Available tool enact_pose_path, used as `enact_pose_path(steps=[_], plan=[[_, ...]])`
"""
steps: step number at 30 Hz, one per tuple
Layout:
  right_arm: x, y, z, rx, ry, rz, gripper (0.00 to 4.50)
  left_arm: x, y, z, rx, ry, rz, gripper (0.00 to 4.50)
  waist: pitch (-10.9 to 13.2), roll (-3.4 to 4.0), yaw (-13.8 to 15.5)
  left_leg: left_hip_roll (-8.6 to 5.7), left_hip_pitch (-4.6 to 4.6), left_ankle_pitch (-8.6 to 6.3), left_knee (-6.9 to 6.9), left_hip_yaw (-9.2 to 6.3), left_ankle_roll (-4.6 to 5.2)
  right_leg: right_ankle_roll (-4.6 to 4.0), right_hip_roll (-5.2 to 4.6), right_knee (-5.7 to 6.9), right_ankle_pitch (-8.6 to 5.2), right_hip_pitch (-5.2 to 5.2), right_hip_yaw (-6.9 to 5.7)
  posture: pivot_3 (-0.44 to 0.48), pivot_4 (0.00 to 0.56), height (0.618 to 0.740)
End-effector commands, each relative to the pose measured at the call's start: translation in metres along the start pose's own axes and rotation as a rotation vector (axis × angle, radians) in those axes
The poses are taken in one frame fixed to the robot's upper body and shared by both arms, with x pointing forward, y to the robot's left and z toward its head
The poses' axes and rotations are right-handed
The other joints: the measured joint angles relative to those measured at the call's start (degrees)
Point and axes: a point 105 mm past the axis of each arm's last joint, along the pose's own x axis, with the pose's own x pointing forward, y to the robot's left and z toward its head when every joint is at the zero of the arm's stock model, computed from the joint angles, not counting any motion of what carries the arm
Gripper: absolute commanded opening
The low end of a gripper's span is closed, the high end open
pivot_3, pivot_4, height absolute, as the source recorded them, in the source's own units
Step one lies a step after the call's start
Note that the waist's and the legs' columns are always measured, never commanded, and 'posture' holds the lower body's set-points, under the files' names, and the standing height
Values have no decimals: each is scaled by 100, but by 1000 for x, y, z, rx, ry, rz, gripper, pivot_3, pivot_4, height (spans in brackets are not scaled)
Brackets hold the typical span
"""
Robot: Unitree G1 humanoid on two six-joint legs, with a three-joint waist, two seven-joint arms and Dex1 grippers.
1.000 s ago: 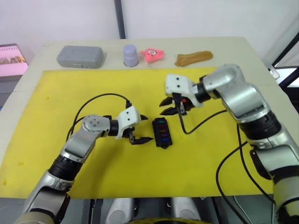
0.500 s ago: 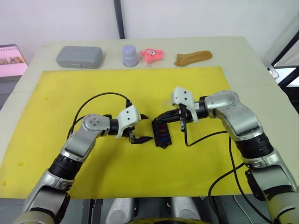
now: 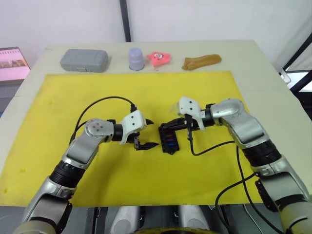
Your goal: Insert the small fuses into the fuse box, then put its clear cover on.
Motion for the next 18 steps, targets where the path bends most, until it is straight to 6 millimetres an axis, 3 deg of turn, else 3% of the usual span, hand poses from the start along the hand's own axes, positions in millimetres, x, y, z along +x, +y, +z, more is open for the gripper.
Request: enact_pose_path(steps=[1,6,10,15,18], plan=[[0,2,-25,69,107,-1,25,-6,4,11,42,-19,14,4500,0,0,3,0,6,-1,0,0,2,0,0,-1,0,7,0,0,150,731],[-10,1,10,81,-15,15,25,-10,3,14,23,-33,5,4500,0,0,8,0,10,-1,0,0,2,0,-1,-1,0,10,0,0,150,731],[-37,1,51,70,-119,29,25,-26,5,36,-68,-137,-7,4500,4,3,-6,1,-10,-1,0,0,2,0,-3,0,0,-11,1,0,150,731],[-66,2,52,15,-84,-8,25,-64,4,52,-171,-171,-38,4500,3,2,-9,2,-33,1,0,-2,-2,0,-2,0,0,-33,0,0,150,731],[-91,-1,38,-18,-12,-67,25,-102,0,45,-261,-102,-36,4500,6,3,-16,3,-37,-1,0,-2,1,0,-2,-5,0,-34,0,0,150,731]])
